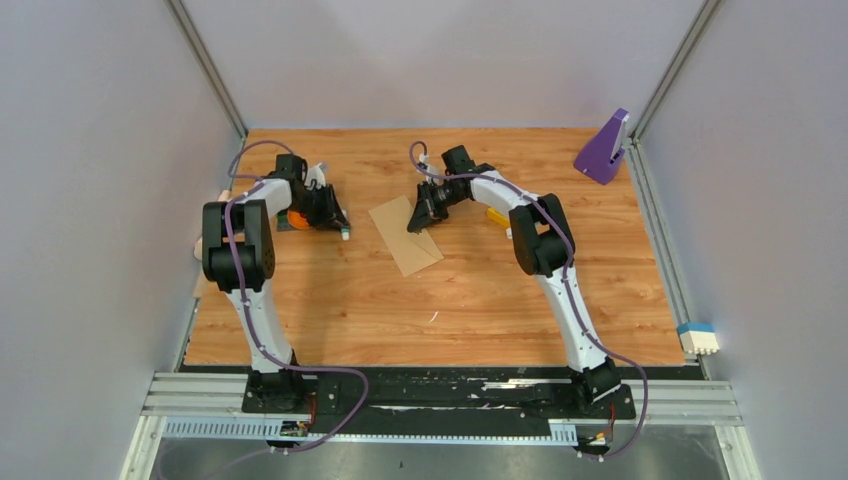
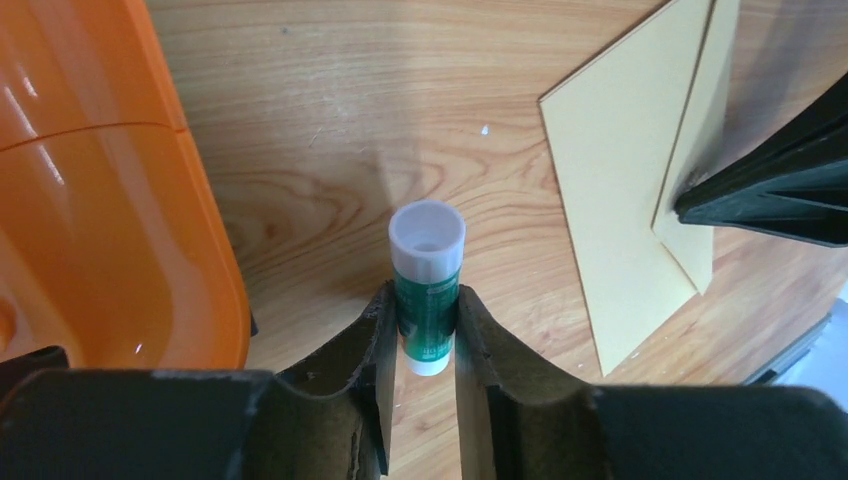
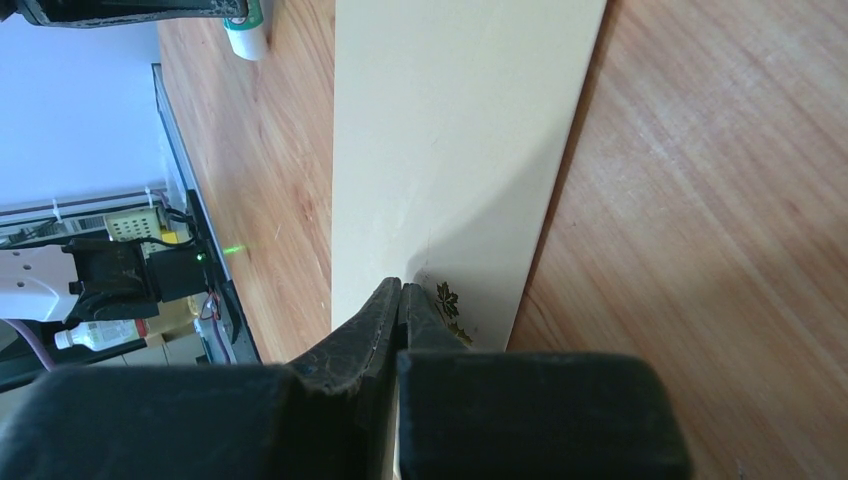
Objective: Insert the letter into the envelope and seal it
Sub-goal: Place the solid glue at the center of the board, then seal the envelope flap on the envelope.
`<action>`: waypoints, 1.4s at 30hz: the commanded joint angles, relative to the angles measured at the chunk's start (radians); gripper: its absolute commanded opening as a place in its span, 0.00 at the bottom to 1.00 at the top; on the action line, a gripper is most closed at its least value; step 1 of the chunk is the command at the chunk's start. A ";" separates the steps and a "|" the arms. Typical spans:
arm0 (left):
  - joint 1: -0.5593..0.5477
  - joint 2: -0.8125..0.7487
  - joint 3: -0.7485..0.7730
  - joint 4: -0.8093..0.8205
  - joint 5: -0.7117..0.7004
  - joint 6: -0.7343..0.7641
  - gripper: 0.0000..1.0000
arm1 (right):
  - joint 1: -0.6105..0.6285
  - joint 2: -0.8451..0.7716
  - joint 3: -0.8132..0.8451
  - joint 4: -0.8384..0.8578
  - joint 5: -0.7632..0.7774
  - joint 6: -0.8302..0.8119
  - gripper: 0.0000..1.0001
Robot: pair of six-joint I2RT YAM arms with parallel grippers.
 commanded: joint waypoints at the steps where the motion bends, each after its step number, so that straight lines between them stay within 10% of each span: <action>1: 0.002 0.017 0.031 -0.086 -0.083 0.062 0.36 | 0.009 -0.005 -0.014 -0.034 0.116 -0.050 0.00; 7: 0.003 -0.023 0.042 -0.080 -0.108 0.055 0.68 | 0.009 -0.002 -0.022 -0.033 0.112 -0.052 0.00; 13: 0.002 -0.138 0.061 -0.013 -0.059 0.014 0.72 | 0.009 0.007 -0.024 -0.034 0.104 -0.046 0.00; 25: -0.173 -0.077 0.035 0.372 0.244 -0.304 0.55 | 0.009 0.018 -0.026 -0.033 0.098 -0.041 0.00; 42: -0.244 0.085 0.062 0.324 0.060 -0.323 0.19 | 0.009 0.031 -0.012 -0.033 0.077 -0.029 0.00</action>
